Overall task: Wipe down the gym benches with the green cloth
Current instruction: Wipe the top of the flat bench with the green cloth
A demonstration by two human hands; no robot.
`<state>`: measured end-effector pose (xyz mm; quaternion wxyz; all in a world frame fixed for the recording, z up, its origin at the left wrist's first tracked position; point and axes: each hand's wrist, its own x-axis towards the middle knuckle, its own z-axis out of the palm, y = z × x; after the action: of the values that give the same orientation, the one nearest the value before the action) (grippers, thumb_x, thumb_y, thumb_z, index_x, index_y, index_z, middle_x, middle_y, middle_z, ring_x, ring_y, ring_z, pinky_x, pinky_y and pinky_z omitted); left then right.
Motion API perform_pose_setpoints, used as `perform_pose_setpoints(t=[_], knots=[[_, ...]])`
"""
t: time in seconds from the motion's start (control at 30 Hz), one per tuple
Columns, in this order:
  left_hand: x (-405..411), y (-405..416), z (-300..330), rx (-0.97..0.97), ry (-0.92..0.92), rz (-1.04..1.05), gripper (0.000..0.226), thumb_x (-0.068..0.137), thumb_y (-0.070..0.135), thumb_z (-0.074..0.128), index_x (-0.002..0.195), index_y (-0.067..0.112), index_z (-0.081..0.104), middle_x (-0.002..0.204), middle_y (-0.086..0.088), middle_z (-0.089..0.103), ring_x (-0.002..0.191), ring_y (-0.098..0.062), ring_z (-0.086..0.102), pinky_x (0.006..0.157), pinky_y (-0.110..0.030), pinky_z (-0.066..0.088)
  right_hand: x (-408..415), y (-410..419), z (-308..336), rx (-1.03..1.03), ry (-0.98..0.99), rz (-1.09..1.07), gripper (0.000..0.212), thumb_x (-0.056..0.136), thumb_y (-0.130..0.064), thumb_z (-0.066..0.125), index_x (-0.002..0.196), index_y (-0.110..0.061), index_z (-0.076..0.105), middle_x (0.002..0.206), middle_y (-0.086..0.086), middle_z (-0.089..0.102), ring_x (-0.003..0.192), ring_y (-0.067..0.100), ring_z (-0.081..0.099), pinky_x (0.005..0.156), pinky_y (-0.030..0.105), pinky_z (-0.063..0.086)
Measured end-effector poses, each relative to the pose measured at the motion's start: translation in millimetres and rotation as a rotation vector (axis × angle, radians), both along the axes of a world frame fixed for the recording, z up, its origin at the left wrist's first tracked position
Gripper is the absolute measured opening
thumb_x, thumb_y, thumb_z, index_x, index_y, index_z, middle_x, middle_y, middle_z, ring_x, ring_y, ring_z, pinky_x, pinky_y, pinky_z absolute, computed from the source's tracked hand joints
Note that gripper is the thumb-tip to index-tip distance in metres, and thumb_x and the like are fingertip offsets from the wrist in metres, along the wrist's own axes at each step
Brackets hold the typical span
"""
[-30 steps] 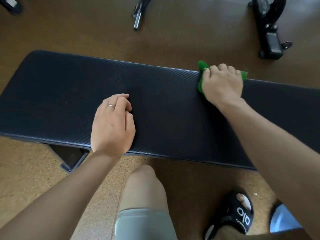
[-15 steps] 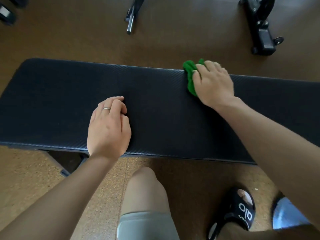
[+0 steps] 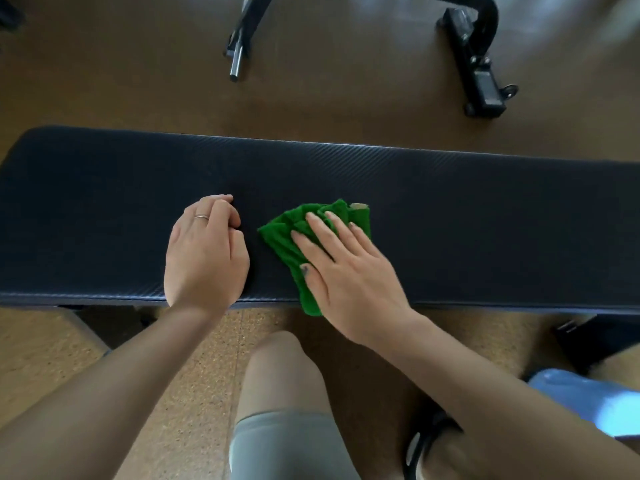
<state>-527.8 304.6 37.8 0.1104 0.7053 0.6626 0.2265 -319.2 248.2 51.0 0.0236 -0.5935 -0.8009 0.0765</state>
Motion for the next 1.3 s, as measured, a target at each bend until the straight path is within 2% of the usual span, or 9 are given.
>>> perform_pose_setpoints(t=[0.13,0.27,0.4,0.6,0.7,0.77,0.87,1.07,1.3], knots=[[1.6,0.6,1.7,0.01,-0.014,0.001,0.016,0.098,0.011,0.043,0.1,0.014,0.058,0.135,-0.001,0.06,0.127,-0.024,0.051,0.111,-0.045,0.04,38.1,14.5,1.4,0.004,-0.056,-0.186,0.056,0.111,-0.045,0.015,0.164,-0.031,0.024,0.173,-0.001,0.017,0.16,0.021,0.008,0.131,0.042,0.007],[3.7,1.8,0.7,0.02,0.002,0.0,0.014,0.097,0.01,0.043,0.099,0.014,0.056,0.133,-0.002,0.061,0.124,-0.025,0.051,0.109,-0.045,0.041,6.0,29.9,-1.0,-0.002,-0.034,-0.309,0.057,0.111,-0.043,0.016,0.165,-0.024,0.022,0.173,0.004,0.014,0.161,0.028,0.005,0.13,0.047,0.006],[2.6,-2.0,1.4,0.024,-0.013,0.002,0.015,0.098,0.009,0.044,0.099,0.011,0.059,0.134,-0.002,0.061,0.125,-0.024,0.05,0.106,-0.042,0.04,-7.0,2.9,-8.5,0.081,-0.026,-0.069,0.056,0.11,-0.043,0.023,0.16,-0.023,0.037,0.169,0.005,0.029,0.158,0.03,0.02,0.128,0.051,0.018],[-2.1,1.3,10.8,0.014,-0.14,0.021,0.028,0.102,0.013,0.039,0.122,0.013,0.059,0.128,-0.002,0.062,0.12,-0.022,0.054,0.101,-0.041,0.044,2.5,8.7,-5.9,0.09,-0.121,0.316,0.058,0.11,-0.049,0.025,0.161,-0.022,0.034,0.169,0.007,0.029,0.158,0.031,0.021,0.128,0.051,0.02],[-23.0,1.5,22.3,0.118,-0.195,0.146,0.032,0.103,0.015,0.038,0.128,0.011,0.057,0.127,-0.006,0.064,0.115,-0.024,0.058,0.098,-0.044,0.047,-11.1,18.1,-6.3,0.131,-0.127,0.429,0.059,0.11,-0.049,0.029,0.16,-0.02,0.037,0.167,0.01,0.034,0.156,0.032,0.026,0.127,0.051,0.022],[-57.4,2.3,26.6,0.173,-0.079,0.304,0.035,0.102,0.016,0.037,0.129,0.009,0.058,0.128,-0.012,0.063,0.117,-0.03,0.058,0.103,-0.046,0.044,-33.4,29.2,-7.1,0.127,-0.1,0.462,0.058,0.11,-0.046,0.027,0.16,-0.019,0.038,0.166,0.011,0.035,0.155,0.034,0.028,0.126,0.052,0.023],[-107.3,-7.3,11.4,0.053,0.023,0.509,0.038,0.101,0.021,0.034,0.13,0.014,0.057,0.14,-0.008,0.056,0.132,-0.031,0.047,0.117,-0.047,0.029,-76.4,56.5,-8.8,0.114,-0.031,0.457,0.055,0.11,-0.041,0.024,0.16,-0.021,0.038,0.165,0.012,0.035,0.154,0.035,0.027,0.126,0.053,0.022],[-116.3,-12.0,-11.7,0.104,0.003,0.541,0.04,0.095,0.017,0.034,0.126,0.017,0.059,0.143,-0.001,0.054,0.136,-0.025,0.043,0.118,-0.043,0.026,-135.3,100.4,-11.6,0.139,0.03,0.463,0.058,0.107,-0.04,0.023,0.156,-0.019,0.046,0.162,0.015,0.041,0.151,0.039,0.032,0.123,0.055,0.024],[-123.0,-12.4,-13.2,0.099,-0.038,0.484,0.039,0.098,0.021,0.033,0.127,0.018,0.059,0.144,0.001,0.053,0.138,-0.022,0.04,0.118,-0.039,0.021,-163.6,119.9,-14.2,0.161,-0.025,0.46,0.061,0.106,-0.042,0.018,0.158,-0.021,0.041,0.164,0.014,0.037,0.152,0.038,0.029,0.125,0.054,0.022]])
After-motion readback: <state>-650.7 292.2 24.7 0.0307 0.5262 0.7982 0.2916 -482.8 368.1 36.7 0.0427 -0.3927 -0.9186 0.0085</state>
